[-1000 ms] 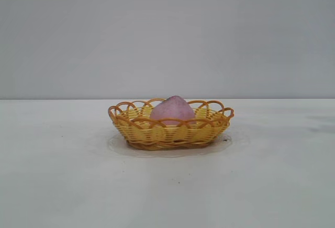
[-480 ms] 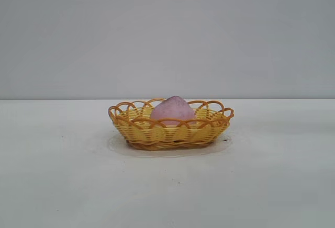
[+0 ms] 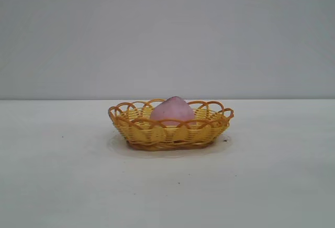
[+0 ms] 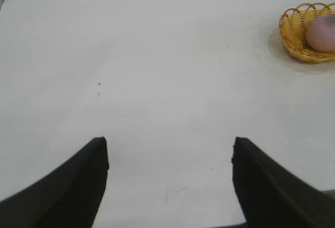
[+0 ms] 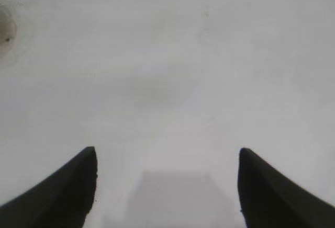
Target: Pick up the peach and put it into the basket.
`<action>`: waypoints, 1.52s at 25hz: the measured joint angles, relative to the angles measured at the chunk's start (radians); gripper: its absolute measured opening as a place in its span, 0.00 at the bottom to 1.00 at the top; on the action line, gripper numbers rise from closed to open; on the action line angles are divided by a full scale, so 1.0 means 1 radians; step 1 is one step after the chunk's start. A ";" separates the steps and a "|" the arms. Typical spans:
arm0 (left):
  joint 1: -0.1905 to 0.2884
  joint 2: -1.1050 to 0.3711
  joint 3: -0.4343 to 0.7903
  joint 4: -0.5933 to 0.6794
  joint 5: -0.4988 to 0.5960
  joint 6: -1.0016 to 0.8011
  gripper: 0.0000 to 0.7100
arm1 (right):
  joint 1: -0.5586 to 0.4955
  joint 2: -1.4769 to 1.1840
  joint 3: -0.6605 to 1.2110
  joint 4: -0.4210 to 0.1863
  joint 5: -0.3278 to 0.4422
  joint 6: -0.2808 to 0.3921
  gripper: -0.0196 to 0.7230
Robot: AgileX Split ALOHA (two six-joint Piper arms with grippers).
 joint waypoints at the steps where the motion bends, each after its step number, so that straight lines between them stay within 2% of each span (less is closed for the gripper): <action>1: 0.000 0.000 0.000 0.000 0.000 0.000 0.63 | 0.000 -0.044 0.001 0.000 0.000 0.004 0.68; 5: 0.000 -0.001 0.000 0.000 0.000 0.000 0.63 | 0.000 -0.205 0.001 -0.004 0.019 0.019 0.68; 11: 0.000 -0.001 0.000 0.000 0.000 0.000 0.63 | 0.000 -0.329 0.001 -0.024 0.139 0.040 0.68; 14: 0.000 -0.001 0.000 0.000 0.000 0.000 0.63 | 0.000 -0.371 0.007 -0.027 0.156 0.047 0.68; 22: 0.000 -0.002 0.000 0.000 0.000 0.000 0.63 | 0.021 -0.448 0.011 -0.027 0.165 0.044 0.68; 26: 0.000 -0.002 0.002 0.000 0.000 0.000 0.63 | 0.023 -0.450 0.011 0.003 0.165 -0.006 0.68; 38: 0.000 -0.002 0.002 0.000 0.000 0.000 0.63 | 0.023 -0.450 0.011 0.010 0.165 -0.020 0.68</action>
